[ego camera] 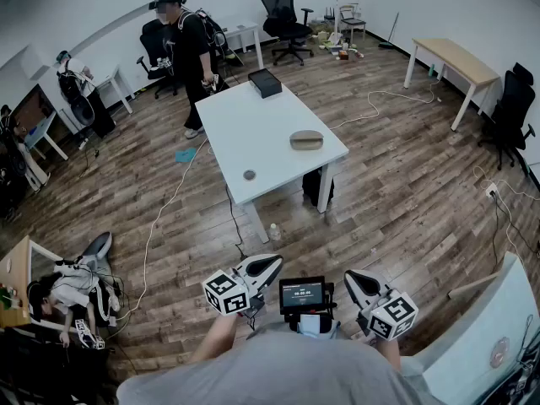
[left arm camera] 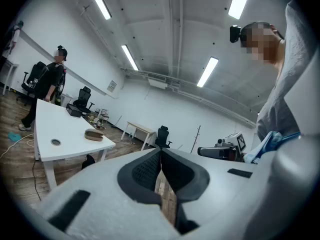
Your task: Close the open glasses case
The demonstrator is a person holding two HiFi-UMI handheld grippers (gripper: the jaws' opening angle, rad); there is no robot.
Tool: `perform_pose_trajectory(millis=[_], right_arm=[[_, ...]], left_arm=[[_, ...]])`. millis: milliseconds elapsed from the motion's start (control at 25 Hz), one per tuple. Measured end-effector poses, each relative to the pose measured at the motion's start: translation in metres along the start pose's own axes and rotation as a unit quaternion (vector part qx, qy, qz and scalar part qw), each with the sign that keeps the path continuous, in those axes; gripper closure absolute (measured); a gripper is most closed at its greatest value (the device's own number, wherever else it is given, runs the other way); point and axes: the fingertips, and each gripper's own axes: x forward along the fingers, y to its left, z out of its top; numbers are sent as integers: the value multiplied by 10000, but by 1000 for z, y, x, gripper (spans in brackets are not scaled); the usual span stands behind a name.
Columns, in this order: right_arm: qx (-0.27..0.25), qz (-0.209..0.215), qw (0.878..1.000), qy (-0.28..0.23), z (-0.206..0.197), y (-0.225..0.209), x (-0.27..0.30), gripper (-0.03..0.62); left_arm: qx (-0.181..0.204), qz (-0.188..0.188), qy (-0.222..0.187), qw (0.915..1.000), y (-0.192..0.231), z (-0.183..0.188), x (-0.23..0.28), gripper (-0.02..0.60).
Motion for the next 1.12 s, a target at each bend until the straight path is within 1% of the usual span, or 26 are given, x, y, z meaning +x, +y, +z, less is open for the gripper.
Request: perform_pose_trajectory(millis=[440, 640, 720, 880, 1120], right_arm=[[58, 21, 10000, 5, -3, -5, -6, 565], [290, 185, 9991, -239, 2, -7, -5, 562], [298, 157, 9990, -298, 3, -9, -6, 562], [253, 190, 9993, -211, -3, -7, -5, 560], [270, 289, 9991, 183, -18, -4, 0, 560]], left_arm=[[31, -76, 80, 9999, -10, -1, 6, 563], [16, -90, 128, 9999, -10, -1, 7, 563], [20, -102, 144, 9998, -11, -1, 9, 563], [23, -122, 127, 9998, -11, 1, 12, 563], [-51, -77, 131, 9999, -9, -2, 11, 563]])
